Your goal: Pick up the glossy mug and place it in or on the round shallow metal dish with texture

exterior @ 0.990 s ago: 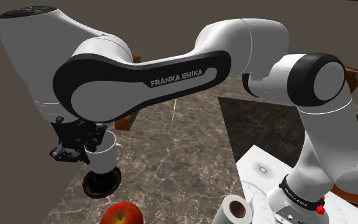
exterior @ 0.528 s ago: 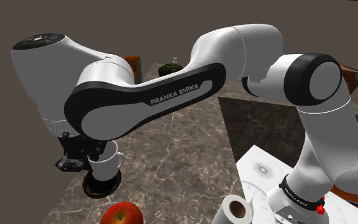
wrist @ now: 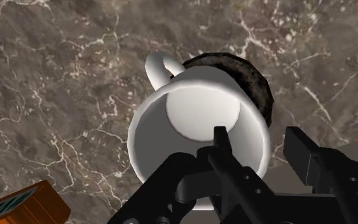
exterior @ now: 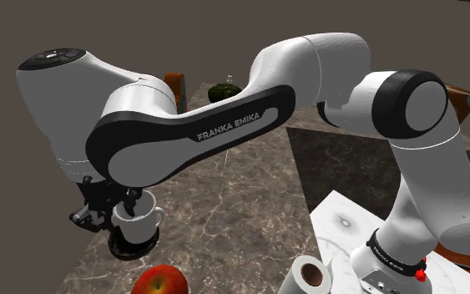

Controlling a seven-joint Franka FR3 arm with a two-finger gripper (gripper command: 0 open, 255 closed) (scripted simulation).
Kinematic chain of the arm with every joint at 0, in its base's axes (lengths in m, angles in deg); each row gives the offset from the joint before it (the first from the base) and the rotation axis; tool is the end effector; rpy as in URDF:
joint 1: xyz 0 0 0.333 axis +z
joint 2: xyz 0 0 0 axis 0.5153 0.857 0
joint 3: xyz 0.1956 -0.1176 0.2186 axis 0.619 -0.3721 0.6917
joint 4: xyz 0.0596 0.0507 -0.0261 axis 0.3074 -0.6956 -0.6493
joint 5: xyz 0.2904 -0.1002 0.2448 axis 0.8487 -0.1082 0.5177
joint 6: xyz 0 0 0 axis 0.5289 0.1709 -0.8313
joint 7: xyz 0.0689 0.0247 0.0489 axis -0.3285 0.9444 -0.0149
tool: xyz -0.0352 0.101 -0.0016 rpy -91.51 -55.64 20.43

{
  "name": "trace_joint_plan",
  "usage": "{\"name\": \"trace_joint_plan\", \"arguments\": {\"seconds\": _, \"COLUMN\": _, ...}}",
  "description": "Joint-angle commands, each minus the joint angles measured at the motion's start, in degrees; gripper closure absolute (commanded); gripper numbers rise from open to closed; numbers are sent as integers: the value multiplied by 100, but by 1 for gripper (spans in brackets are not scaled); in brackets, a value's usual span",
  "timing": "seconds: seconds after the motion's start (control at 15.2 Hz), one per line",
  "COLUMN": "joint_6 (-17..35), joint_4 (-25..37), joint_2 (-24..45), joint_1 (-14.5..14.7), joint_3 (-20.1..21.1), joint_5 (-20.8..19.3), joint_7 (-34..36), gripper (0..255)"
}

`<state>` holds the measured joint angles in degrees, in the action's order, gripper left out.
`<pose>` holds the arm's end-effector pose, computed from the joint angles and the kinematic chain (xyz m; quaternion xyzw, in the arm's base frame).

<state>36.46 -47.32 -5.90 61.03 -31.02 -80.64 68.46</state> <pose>0.4584 0.5715 0.4010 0.9887 0.1435 0.0307 0.0297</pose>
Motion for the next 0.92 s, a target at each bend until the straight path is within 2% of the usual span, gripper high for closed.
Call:
{"name": "trace_joint_plan", "arguments": {"seconds": 0.0, "joint_6": 1, "joint_4": -1, "joint_2": -1, "joint_1": 0, "joint_3": 0, "joint_5": 0, "joint_7": 0, "gripper": 0}}
{"name": "trace_joint_plan", "arguments": {"seconds": 0.26, "joint_6": -1, "joint_4": 2, "joint_2": 0, "joint_1": 1, "joint_3": 0, "joint_5": 0, "joint_7": 0, "gripper": 0}}
{"name": "trace_joint_plan", "arguments": {"seconds": 0.53, "joint_6": -679, "joint_4": 672, "joint_2": -55, "joint_1": 169, "joint_3": 37, "joint_5": 64, "joint_7": -110, "gripper": 0}}
{"name": "trace_joint_plan", "arguments": {"seconds": 0.86, "joint_6": -679, "joint_4": 672, "joint_2": -55, "joint_1": 169, "joint_3": 37, "joint_5": 64, "joint_7": -110, "gripper": 0}}
